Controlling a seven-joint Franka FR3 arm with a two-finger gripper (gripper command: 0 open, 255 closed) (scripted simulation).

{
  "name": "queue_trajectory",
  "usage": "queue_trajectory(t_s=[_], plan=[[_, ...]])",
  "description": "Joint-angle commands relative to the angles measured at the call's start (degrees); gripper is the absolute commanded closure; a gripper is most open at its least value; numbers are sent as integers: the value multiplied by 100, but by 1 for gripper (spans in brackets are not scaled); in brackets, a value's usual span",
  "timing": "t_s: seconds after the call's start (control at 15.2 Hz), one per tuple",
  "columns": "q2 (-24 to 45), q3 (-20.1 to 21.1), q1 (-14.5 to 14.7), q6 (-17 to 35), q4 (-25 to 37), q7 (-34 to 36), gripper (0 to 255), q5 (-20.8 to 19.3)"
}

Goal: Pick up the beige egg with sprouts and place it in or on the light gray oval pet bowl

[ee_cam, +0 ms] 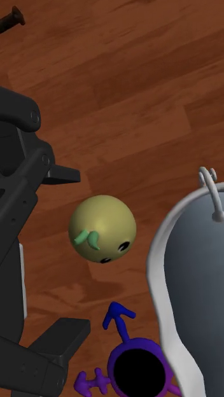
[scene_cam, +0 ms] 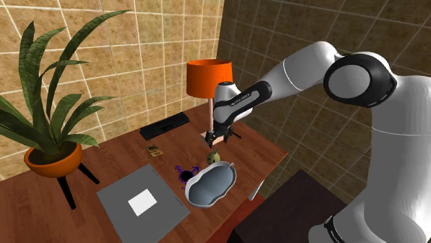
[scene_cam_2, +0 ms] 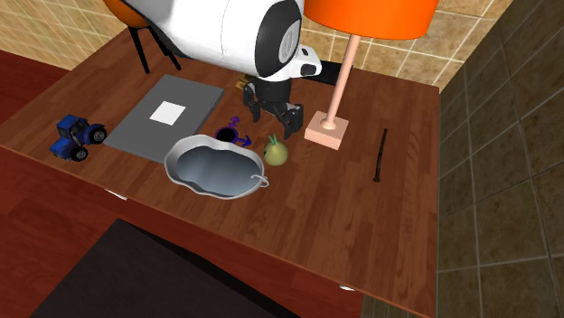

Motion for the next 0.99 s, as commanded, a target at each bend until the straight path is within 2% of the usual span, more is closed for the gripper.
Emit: queue_trajectory(t_s=[0.0, 0.53, 0.92], plan=[[473, -39, 14, 14, 459, 66, 0, 4], [926, -69, 45, 419, 506, 90, 0, -27], [926, -69, 45, 419, 506, 90, 0, -27]])
